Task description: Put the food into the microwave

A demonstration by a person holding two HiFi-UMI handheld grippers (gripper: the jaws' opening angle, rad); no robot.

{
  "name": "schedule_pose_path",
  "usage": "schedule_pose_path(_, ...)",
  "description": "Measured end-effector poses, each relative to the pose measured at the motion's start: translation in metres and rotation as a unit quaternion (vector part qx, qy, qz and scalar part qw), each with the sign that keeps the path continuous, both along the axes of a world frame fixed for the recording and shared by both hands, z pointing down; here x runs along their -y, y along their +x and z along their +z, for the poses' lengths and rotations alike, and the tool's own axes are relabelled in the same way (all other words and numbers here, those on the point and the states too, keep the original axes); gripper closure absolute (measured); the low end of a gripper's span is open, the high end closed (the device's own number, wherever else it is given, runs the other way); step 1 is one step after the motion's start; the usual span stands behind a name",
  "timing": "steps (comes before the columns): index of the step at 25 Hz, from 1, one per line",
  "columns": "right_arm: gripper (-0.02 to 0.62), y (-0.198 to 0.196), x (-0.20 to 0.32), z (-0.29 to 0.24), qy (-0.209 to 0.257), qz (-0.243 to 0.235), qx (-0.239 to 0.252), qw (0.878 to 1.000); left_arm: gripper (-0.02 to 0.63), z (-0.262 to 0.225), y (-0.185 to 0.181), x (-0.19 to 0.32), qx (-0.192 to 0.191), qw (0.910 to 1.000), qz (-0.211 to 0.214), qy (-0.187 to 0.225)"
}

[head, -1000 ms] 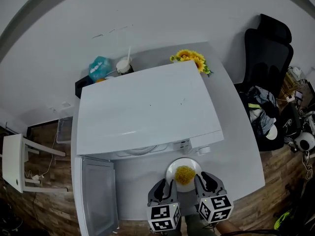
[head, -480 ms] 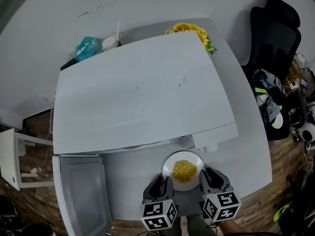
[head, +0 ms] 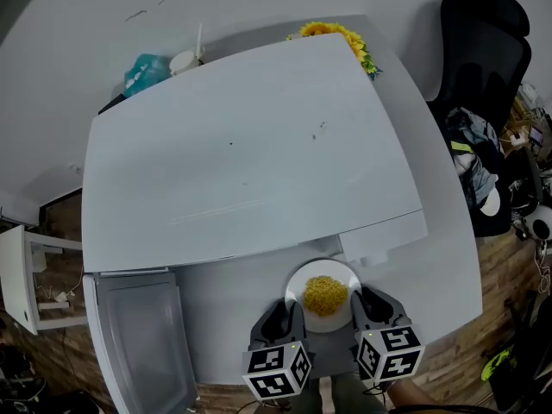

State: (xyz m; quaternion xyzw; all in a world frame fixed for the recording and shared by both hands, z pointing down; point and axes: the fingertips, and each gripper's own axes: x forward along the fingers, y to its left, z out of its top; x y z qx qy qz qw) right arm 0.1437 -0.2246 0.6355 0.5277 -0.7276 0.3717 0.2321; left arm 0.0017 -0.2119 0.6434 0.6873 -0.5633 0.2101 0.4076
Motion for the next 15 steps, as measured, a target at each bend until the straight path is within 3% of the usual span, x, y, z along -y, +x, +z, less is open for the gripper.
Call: schedule_pose_path(15, 0.532, -0.0022, 0.0010, -0.0009, 0.009, 0.010, 0.009, 1.000, 0.505, 0.0012, 0.0039, 0.0003, -0.006, 0.9999, -0.010, -0.009)
